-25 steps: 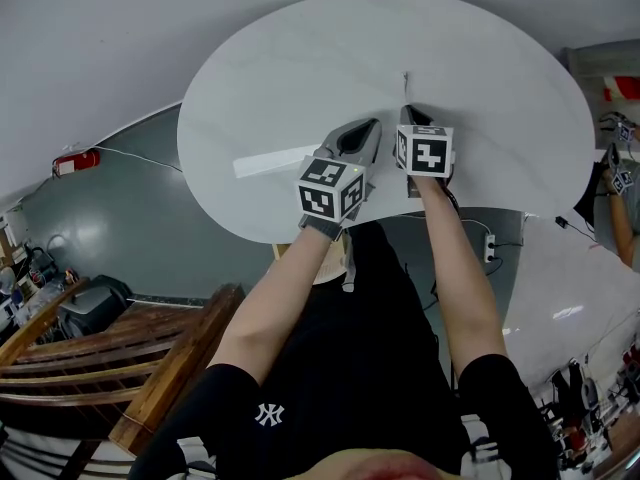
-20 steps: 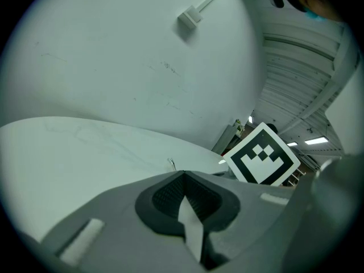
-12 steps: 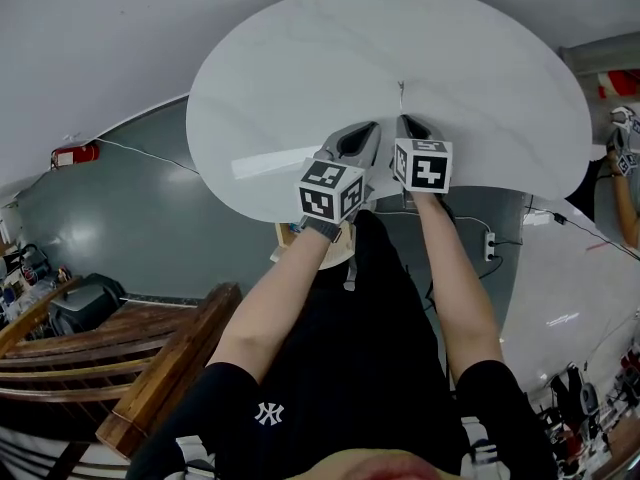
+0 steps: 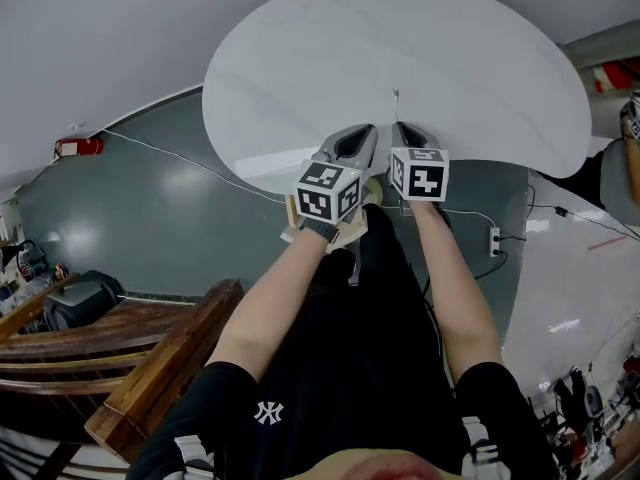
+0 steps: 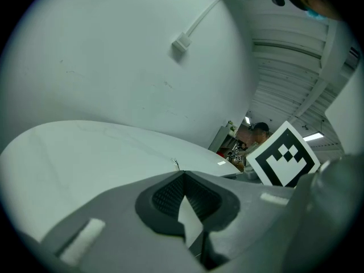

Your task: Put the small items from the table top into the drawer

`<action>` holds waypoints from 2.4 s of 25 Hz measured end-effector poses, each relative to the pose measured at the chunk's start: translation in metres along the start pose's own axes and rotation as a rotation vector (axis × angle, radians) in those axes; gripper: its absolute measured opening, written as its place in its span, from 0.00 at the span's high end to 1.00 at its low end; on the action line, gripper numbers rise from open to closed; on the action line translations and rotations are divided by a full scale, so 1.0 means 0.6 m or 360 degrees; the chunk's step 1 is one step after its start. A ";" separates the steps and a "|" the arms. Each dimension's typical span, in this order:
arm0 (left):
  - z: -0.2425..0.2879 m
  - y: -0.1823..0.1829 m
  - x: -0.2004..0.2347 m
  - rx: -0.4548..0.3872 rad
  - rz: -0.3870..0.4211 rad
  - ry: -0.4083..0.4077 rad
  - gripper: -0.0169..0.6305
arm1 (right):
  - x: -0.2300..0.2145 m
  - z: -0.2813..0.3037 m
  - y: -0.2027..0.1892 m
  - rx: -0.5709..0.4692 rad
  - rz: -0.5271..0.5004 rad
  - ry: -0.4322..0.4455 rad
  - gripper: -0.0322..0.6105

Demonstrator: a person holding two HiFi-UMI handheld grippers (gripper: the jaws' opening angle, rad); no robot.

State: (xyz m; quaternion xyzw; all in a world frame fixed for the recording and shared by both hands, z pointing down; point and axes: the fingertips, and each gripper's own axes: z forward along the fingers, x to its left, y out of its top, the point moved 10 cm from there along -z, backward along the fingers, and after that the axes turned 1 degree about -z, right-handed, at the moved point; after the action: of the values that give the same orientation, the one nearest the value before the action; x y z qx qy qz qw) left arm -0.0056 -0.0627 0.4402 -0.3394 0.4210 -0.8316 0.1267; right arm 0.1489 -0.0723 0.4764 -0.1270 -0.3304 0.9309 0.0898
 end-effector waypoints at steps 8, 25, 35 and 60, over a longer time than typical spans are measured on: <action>-0.097 -0.040 -0.005 -0.0024 0.0006 0.0033 0.97 | 0.080 -0.050 -0.057 -0.0019 -0.0048 0.0025 0.91; -0.247 -0.128 -0.001 -0.0032 -0.0012 0.0117 0.97 | 0.221 -0.112 -0.201 0.0054 -0.0184 0.0113 0.91; -0.281 -0.184 0.009 0.0002 -0.0046 0.0170 0.97 | 0.260 -0.099 -0.293 0.0210 -0.0248 0.0186 0.91; -0.274 -0.263 0.054 0.0100 -0.0159 0.0210 0.97 | 0.248 0.009 -0.360 0.0486 -0.0147 0.0152 0.90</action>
State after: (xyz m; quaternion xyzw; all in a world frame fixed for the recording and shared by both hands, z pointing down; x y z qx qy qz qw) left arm -0.1281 0.1188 0.5111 -0.3003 0.3848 -0.8701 0.0676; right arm 0.0237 0.1270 0.5921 -0.1408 -0.1860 0.9581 0.1664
